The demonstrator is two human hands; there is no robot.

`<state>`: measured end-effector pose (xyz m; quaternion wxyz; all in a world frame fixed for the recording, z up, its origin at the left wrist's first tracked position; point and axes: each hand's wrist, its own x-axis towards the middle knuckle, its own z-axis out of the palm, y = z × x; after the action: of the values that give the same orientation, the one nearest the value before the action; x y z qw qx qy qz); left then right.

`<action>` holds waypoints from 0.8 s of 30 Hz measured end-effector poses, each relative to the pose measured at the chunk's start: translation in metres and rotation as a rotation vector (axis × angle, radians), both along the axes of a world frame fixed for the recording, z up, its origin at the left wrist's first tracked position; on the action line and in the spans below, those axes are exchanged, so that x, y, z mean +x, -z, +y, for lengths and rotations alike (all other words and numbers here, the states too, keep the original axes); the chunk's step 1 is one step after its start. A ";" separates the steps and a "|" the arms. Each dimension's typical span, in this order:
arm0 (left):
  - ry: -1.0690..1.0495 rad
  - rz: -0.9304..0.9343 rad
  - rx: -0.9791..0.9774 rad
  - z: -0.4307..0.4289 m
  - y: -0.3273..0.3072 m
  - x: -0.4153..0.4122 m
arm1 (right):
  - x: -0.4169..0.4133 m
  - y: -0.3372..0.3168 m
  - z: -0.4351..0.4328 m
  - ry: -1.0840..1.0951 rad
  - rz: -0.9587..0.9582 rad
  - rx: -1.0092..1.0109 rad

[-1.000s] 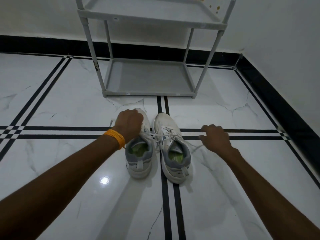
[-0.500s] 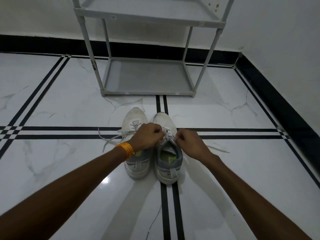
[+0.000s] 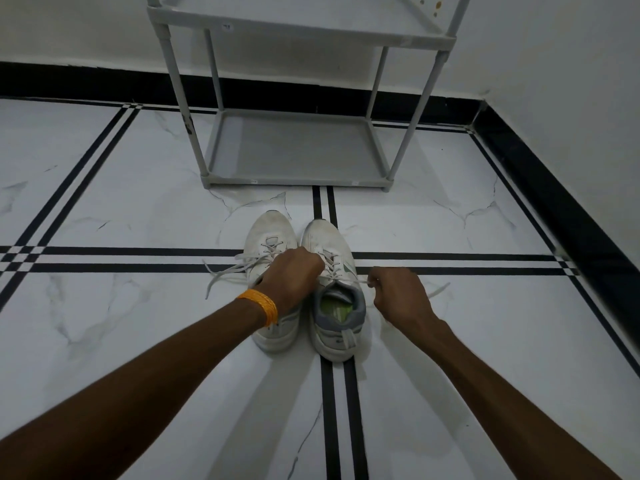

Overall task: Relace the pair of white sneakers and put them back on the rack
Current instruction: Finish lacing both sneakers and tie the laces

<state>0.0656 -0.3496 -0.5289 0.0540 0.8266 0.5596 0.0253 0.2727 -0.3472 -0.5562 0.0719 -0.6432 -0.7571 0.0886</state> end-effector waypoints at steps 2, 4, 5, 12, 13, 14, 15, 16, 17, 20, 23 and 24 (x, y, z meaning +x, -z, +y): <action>-0.012 -0.006 -0.018 0.000 0.000 -0.002 | -0.001 0.000 -0.001 0.009 0.015 -0.015; -0.029 -0.017 -0.023 0.000 0.001 -0.002 | -0.001 0.001 -0.004 0.014 0.014 -0.017; -0.033 -0.028 -0.021 0.000 0.002 -0.001 | -0.001 0.001 -0.004 0.017 0.014 -0.017; -0.255 -0.249 -0.062 0.001 -0.005 -0.019 | 0.009 -0.037 0.001 0.094 0.531 -0.388; -0.283 -0.288 -0.086 0.002 -0.012 -0.025 | 0.010 -0.045 0.000 0.088 0.658 -0.450; -0.296 -0.296 -0.097 0.002 -0.018 -0.029 | 0.009 -0.052 0.001 0.086 0.773 -0.491; -0.298 -0.247 -0.079 0.002 -0.025 -0.031 | 0.007 -0.055 0.002 0.085 0.862 -0.500; -0.313 -0.142 -0.037 0.001 -0.032 -0.031 | 0.004 -0.058 0.003 0.084 0.942 -0.485; -0.333 -0.009 -0.001 -0.001 -0.038 -0.030 | -0.001 -0.058 0.005 0.082 1.020 -0.462; -0.337 0.190 -0.009 -0.007 -0.045 -0.020 | -0.019 -0.052 0.004 0.079 1.261 -0.437; -0.368 0.161 -0.153 -0.006 -0.044 -0.018 | -0.026 -0.044 0.002 0.142 1.389 -0.422; -0.383 0.107 -0.211 -0.005 -0.044 -0.021 | -0.026 -0.042 0.001 0.160 1.400 -0.424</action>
<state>0.0443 -0.3544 -0.4849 0.1044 0.6951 0.7081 -0.0675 0.2462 -0.3457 -0.5141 0.4189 -0.4893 -0.4512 0.6177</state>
